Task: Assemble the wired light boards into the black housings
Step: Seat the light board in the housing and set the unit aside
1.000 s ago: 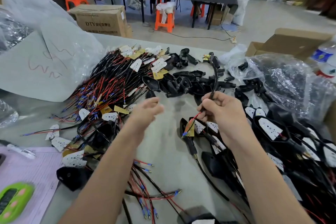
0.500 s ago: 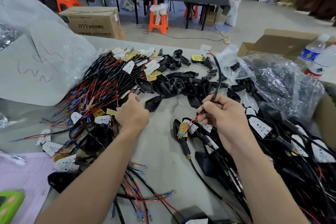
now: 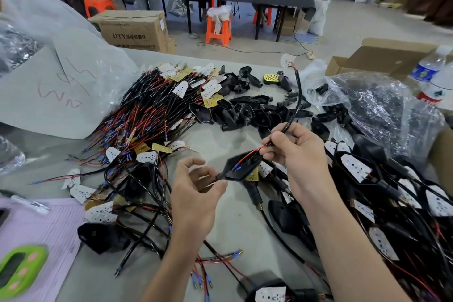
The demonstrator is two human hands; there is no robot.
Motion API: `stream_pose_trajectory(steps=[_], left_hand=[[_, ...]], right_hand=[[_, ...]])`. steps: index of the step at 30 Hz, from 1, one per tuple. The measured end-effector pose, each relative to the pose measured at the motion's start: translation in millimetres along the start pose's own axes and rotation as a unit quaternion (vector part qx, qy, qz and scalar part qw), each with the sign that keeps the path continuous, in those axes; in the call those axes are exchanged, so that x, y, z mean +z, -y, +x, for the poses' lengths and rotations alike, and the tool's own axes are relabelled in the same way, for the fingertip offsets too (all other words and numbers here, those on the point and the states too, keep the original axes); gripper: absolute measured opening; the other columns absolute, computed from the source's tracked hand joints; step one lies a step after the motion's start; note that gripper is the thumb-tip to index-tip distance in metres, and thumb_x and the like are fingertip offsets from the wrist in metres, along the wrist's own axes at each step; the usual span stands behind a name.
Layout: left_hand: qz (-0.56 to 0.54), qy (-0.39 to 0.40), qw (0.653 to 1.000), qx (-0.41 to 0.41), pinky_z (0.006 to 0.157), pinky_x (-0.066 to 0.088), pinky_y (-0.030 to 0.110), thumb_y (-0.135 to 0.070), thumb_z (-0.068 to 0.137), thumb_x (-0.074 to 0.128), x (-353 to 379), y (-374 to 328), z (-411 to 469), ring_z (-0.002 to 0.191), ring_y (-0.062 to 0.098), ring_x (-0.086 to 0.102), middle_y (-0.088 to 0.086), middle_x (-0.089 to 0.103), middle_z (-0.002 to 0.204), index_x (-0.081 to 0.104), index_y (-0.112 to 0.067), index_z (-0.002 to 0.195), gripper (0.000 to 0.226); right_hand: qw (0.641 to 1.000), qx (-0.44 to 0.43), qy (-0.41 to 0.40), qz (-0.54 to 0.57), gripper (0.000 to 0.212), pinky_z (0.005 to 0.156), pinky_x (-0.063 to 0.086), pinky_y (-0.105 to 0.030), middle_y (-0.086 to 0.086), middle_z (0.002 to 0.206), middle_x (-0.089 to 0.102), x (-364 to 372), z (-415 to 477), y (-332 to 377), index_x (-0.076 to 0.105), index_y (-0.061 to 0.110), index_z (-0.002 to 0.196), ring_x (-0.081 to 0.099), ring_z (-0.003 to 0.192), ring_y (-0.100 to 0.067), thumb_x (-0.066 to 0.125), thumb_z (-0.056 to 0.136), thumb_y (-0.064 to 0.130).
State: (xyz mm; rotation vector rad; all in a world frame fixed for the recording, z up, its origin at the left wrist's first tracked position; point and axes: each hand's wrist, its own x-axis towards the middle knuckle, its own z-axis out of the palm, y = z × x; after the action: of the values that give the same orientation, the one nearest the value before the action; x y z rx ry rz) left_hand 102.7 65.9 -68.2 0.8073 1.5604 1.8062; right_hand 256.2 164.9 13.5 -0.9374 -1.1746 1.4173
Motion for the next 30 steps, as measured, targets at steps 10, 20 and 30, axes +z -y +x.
stream_pose_trajectory(steps=[10, 20, 30], left_hand=[[0.024, -0.04, 0.999, 0.026, 0.066, 0.053, 0.012, 0.003, 0.074, 0.083, 7, -7, -10, 0.08, 0.007, 0.075, -0.01, 0.075, 0.085, 0.055, -0.039, 0.097, 0.055], [0.012, -0.038, 0.998, 0.044, 0.069, 0.054, 0.014, 0.005, 0.074, 0.083, 12, -5, -14, 0.075, 0.006, 0.071, -0.009, 0.072, 0.084, 0.062, -0.028, 0.094, 0.044], [0.022, -0.034, 0.997, 0.06, 0.071, 0.054, 0.016, 0.002, 0.071, 0.086, 16, -5, -16, 0.077, 0.007, 0.07, -0.009, 0.072, 0.083, 0.066, -0.032, 0.084, 0.042]], right_hand=[[0.998, 0.054, 0.008, 0.031, 0.012, 0.059, 0.059, -0.025, -0.015, 0.077, 0.072, -3, -13, -4, 0.064, 0.005, 0.095, 0.073, 0.063, -0.023, 0.055, 0.101, -0.001], [0.992, 0.1, -0.01, 0.074, 0.012, 0.058, 0.059, -0.024, -0.013, 0.07, 0.07, -10, -12, 0, 0.062, 0.004, 0.092, 0.072, 0.06, -0.023, 0.056, 0.1, -0.003], [0.996, 0.083, 0.02, -0.023, 0.014, 0.052, 0.053, -0.019, -0.011, 0.066, 0.07, -4, -17, -16, 0.072, 0.003, 0.079, 0.064, 0.053, -0.013, 0.069, 0.092, 0.002]])
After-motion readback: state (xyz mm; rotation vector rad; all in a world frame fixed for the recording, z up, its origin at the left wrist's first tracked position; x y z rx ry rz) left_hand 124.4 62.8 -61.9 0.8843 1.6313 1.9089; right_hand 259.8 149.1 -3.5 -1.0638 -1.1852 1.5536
